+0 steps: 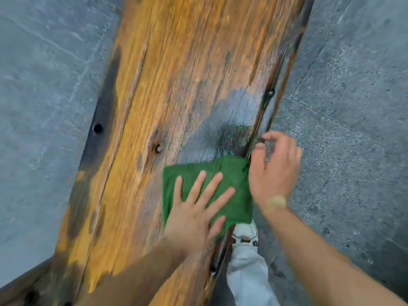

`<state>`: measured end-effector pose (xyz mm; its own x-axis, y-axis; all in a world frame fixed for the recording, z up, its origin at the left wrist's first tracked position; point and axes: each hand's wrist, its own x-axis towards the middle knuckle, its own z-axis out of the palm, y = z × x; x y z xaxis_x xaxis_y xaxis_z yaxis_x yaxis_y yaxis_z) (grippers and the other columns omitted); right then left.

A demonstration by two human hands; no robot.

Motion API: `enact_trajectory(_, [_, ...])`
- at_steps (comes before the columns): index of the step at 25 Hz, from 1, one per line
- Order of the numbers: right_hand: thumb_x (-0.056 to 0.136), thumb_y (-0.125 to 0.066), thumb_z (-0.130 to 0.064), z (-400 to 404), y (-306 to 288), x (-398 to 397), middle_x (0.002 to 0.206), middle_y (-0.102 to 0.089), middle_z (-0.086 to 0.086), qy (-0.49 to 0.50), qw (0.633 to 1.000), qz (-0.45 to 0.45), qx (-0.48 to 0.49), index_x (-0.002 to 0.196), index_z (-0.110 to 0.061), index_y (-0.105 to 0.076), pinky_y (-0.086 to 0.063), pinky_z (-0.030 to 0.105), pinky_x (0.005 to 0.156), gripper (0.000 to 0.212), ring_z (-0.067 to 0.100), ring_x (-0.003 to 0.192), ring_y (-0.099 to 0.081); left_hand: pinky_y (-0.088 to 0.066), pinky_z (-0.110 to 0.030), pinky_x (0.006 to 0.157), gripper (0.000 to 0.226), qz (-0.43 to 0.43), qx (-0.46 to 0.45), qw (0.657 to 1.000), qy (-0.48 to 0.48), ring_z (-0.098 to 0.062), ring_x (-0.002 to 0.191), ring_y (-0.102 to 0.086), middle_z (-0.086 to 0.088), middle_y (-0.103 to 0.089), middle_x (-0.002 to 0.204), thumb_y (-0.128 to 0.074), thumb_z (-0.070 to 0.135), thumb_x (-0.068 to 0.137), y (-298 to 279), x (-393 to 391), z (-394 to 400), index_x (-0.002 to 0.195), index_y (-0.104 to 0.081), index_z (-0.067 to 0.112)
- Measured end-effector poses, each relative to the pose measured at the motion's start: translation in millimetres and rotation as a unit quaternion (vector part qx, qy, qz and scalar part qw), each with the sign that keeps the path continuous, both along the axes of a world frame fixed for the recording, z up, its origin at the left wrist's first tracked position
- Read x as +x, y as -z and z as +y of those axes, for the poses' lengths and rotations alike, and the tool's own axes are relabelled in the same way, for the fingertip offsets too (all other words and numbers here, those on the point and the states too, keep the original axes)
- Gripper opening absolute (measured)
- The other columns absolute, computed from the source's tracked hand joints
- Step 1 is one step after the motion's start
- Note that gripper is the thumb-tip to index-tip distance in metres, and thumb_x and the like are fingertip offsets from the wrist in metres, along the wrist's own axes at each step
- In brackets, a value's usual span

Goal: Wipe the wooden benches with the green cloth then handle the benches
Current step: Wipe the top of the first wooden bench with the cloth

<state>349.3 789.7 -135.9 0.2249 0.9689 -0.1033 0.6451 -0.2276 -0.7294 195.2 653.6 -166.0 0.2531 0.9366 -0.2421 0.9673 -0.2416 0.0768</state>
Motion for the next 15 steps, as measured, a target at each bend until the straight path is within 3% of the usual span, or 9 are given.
enact_trajectory(3, [0.090, -0.049, -0.032, 55, 10, -6, 0.132, -0.054, 0.006, -0.127, 0.986, -0.109, -0.026, 0.128, -0.018, -0.055, -0.035, 0.046, 0.100, 0.040, 0.030, 0.121, -0.044, -0.026, -0.073, 0.108, 0.082, 0.054, -0.084, 0.995, 0.000, -0.036, 0.157, -0.001, -0.004, -0.023, 0.168, -0.048, 0.056, 0.087, -17, 3, -136, 0.161, -0.016, 0.040])
enact_trajectory(5, [0.092, -0.049, -0.034, 77, 16, -15, 0.140, -0.049, 0.001, -0.169, 0.975, -0.144, -0.026, 0.135, -0.022, -0.051, -0.033, 0.045, 0.101, 0.044, 0.027, 0.126, -0.040, -0.027, -0.075, 0.104, 0.085, 0.032, -0.125, 0.991, -0.040, -0.040, 0.156, -0.001, -0.004, -0.014, 0.170, -0.050, 0.060, 0.084, -21, 15, -142, 0.160, -0.017, 0.044])
enact_trajectory(7, [0.095, -0.045, -0.033, 95, 16, -16, 0.139, -0.050, -0.002, -0.145, 0.979, -0.137, -0.030, 0.134, -0.026, -0.051, -0.031, 0.042, 0.098, 0.040, 0.024, 0.125, -0.042, -0.019, -0.078, 0.109, 0.080, 0.008, -0.081, 0.995, -0.053, -0.043, 0.155, -0.004, -0.004, -0.004, 0.172, -0.049, 0.061, 0.086, -13, 36, -89, 0.158, -0.018, 0.047])
enact_trajectory(10, [0.097, -0.041, -0.032, 111, 15, -8, 0.132, -0.054, -0.001, -0.074, 0.996, -0.058, -0.002, 0.130, -0.027, -0.054, -0.033, 0.042, 0.099, 0.036, 0.022, 0.121, -0.047, -0.004, -0.076, 0.115, 0.068, -0.036, 0.009, 0.992, -0.122, -0.041, 0.155, -0.009, -0.008, -0.005, 0.171, -0.039, 0.060, 0.096, 5, 62, 71, 0.159, -0.019, 0.044])
enact_trajectory(12, [0.096, -0.042, -0.031, 117, 16, 3, 0.130, -0.055, 0.003, -0.052, 0.997, -0.049, 0.023, 0.129, -0.024, -0.055, -0.035, 0.043, 0.101, 0.036, 0.025, 0.120, -0.048, -0.003, -0.072, 0.117, 0.064, -0.040, 0.034, 0.990, -0.130, -0.036, 0.157, -0.006, -0.005, -0.006, 0.172, -0.030, 0.060, 0.099, 9, 55, 161, 0.159, -0.017, 0.044])
enact_trajectory(15, [0.094, -0.045, -0.032, 129, 15, 12, 0.136, -0.051, 0.005, -0.064, 0.993, -0.100, 0.021, 0.132, -0.021, -0.053, -0.032, 0.044, 0.102, 0.040, 0.030, 0.124, -0.043, -0.009, -0.067, 0.120, 0.061, -0.027, 0.079, 0.986, -0.142, -0.028, 0.157, -0.010, 0.004, -0.011, 0.171, -0.026, 0.063, 0.099, 17, 1, 229, 0.158, -0.020, 0.048])
